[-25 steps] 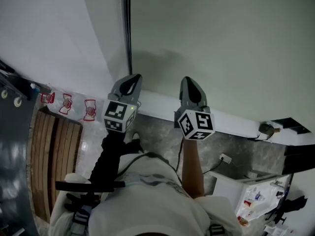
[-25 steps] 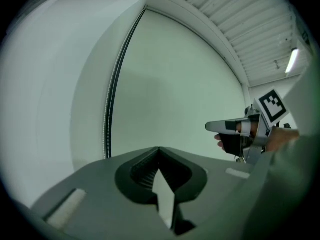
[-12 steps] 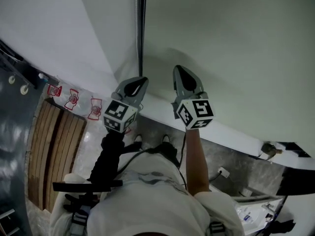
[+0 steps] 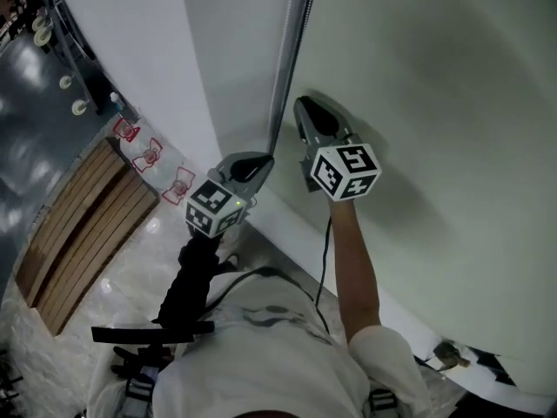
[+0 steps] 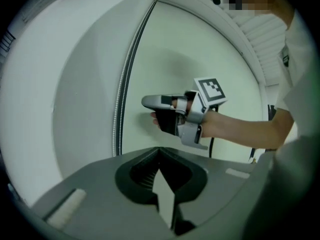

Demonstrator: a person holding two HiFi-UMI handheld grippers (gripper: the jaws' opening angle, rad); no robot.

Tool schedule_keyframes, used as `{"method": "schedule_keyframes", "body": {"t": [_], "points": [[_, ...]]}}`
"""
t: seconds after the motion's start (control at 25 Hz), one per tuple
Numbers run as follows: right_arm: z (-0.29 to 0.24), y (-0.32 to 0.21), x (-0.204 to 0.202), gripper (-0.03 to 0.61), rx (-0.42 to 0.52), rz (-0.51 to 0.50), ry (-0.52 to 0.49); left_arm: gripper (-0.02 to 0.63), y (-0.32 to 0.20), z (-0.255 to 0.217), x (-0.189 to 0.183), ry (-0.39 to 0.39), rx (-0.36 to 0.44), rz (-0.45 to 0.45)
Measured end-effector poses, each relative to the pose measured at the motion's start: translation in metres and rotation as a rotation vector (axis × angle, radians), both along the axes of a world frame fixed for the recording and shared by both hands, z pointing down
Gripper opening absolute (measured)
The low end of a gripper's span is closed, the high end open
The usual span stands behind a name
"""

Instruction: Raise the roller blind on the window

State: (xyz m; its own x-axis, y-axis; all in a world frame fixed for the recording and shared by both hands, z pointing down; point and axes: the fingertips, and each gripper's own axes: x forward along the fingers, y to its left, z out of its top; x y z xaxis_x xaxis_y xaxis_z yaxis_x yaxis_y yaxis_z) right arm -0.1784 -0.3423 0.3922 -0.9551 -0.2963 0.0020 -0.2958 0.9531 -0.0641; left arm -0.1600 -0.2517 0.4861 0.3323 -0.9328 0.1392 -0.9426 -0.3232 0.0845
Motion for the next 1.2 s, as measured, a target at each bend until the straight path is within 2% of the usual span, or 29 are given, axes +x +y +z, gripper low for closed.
{"method": "schedule_keyframes", "body": {"t": [0.16, 0.32, 0.44, 0.48, 0.52, 0.64, 0.96, 1.0, 1.04, 1.08, 1.2], "points": [[-0.015, -0.005, -0.052, 0.082, 0.069, -0.126, 0.055, -0.002, 0.005, 0.006, -0.016, 0.007, -0.019, -0.025], [-0.031, -0.011, -0.085, 0.117, 0.11, -0.235, 0.091, -0.002, 0.004, 0.005, -0.023, -0.011, -0.021, -0.024], [-0.034, -0.004, -0.097, 0.106, 0.136, -0.293, 0.107, -0.002, 0.007, 0.005, -0.028, -0.031, -0.014, -0.027], [-0.035, -0.001, -0.098, 0.05, 0.143, -0.305, 0.103, -0.002, 0.008, 0.005, -0.03, -0.033, -0.012, -0.03], [-0.036, 0.004, -0.098, 0.008, 0.145, -0.319, 0.094, 0.0, 0.008, 0.005, -0.031, -0.03, -0.01, -0.033], [-0.038, 0.021, -0.088, 0.008, 0.133, -0.383, 0.07, 0.0, 0.009, 0.005, -0.033, -0.02, -0.006, -0.04], [-0.035, 0.062, -0.021, 0.008, 0.124, -0.526, 0.053, 0.0, -0.012, 0.001, -0.021, -0.013, 0.02, -0.076], [-0.037, 0.07, -0.016, 0.008, 0.126, -0.534, 0.046, 0.021, -0.012, -0.002, -0.02, -0.015, 0.026, -0.077], [-0.04, 0.078, -0.012, 0.008, 0.125, -0.544, 0.039, 0.099, -0.013, -0.004, -0.019, -0.019, 0.031, -0.073], [-0.042, 0.085, -0.007, 0.008, 0.122, -0.555, 0.033, 0.148, -0.014, -0.006, -0.015, -0.024, 0.037, -0.063], [-0.048, 0.113, 0.005, 0.008, 0.117, -0.627, 0.027, 0.21, -0.018, -0.016, 0.004, -0.014, 0.074, 0.001]]}}
